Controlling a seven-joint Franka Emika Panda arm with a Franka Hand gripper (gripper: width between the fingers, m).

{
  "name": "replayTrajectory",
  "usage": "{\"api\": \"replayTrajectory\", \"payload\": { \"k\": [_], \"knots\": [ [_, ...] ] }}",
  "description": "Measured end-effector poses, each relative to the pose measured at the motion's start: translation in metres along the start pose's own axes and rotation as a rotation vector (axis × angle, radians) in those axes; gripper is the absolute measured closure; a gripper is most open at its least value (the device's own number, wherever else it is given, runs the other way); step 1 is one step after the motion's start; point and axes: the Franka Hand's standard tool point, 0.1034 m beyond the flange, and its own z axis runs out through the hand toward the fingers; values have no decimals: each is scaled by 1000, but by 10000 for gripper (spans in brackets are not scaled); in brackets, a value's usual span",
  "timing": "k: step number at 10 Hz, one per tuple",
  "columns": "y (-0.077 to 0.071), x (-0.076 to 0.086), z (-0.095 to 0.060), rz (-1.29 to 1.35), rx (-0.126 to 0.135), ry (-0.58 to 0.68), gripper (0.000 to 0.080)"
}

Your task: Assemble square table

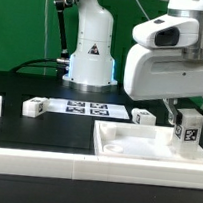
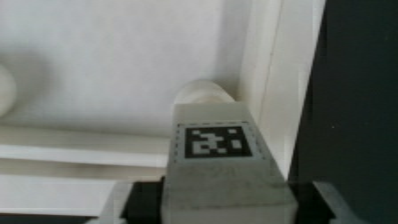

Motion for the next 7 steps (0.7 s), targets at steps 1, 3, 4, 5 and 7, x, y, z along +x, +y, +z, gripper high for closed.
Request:
{"api": "replayTrajectory", "payload": {
  "k": [1, 3, 4, 5, 7],
  "knots": [
    [0, 0, 0, 53, 0, 0, 510],
    [0, 0, 0, 186, 0, 0, 510],
    [0, 0, 0, 277, 7, 12, 509],
    [0, -4, 1, 381, 21, 38, 509],
    [-1, -8, 1, 608, 42, 75, 509]
  ]
}}
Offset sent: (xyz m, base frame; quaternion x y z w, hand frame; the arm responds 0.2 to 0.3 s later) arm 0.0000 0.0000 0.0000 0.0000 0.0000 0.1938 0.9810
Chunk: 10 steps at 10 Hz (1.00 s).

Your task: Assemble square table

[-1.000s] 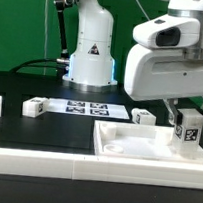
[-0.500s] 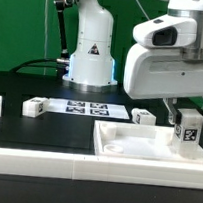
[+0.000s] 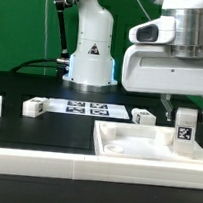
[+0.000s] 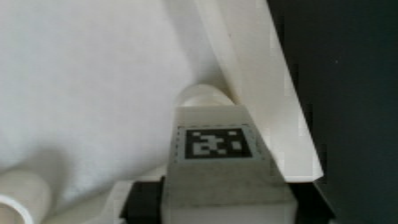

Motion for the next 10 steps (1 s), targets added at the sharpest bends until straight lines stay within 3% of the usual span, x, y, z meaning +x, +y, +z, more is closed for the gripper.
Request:
{"api": "replayTrajectory", "payload": {
  "k": [3, 5, 8, 10],
  "knots": [
    [-3, -6, 2, 295, -3, -2, 509],
    [-4, -4, 2, 468, 12, -15, 509],
    [-5, -5, 3, 515, 22, -25, 508],
    [-2, -3, 2, 399, 20, -26, 197]
  ]
}}
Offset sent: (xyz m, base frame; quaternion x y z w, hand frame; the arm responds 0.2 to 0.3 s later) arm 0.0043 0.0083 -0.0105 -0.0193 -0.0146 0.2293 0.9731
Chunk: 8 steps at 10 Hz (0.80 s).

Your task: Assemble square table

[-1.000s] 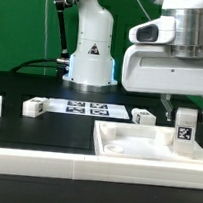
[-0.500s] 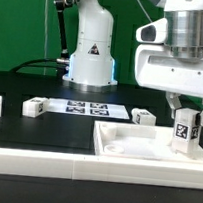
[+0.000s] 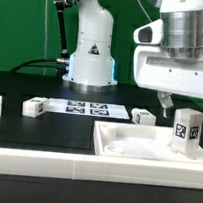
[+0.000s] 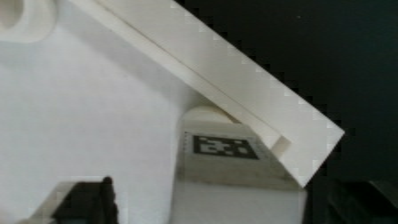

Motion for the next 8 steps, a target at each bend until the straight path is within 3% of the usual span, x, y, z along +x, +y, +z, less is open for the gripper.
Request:
{"api": "replayTrajectory", "payload": {
  "k": [1, 5, 8],
  "knots": [
    [0, -2, -2, -97, -43, -13, 163],
    [-2, 0, -2, -447, -40, -16, 151],
    [-3, -3, -2, -773, -83, 3, 151]
  ]
}}
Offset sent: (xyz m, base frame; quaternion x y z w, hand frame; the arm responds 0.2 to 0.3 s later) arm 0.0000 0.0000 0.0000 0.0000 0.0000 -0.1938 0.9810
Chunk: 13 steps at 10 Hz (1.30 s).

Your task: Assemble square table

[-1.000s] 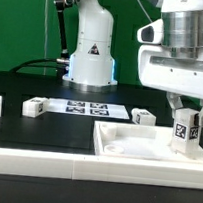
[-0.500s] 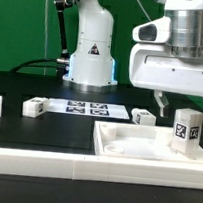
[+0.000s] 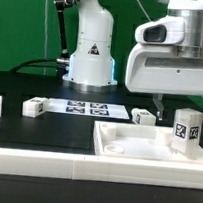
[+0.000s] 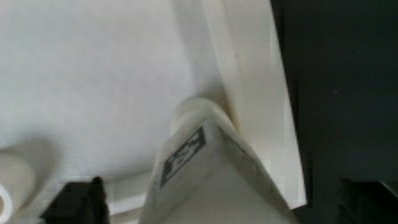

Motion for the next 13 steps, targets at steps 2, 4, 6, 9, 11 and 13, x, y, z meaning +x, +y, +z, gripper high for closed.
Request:
{"api": "replayTrajectory", "payload": {
  "k": [2, 4, 6, 9, 11, 13],
  "knots": [
    [-1, 0, 0, -168, -4, 1, 151],
    [-1, 0, 0, -320, -6, 2, 151],
    [1, 2, -2, -512, -7, 3, 151],
    [5, 5, -3, -619, -7, 6, 151],
    [5, 5, -3, -610, -6, 7, 343],
    [5, 5, -3, -579, -5, 7, 509]
  ]
}}
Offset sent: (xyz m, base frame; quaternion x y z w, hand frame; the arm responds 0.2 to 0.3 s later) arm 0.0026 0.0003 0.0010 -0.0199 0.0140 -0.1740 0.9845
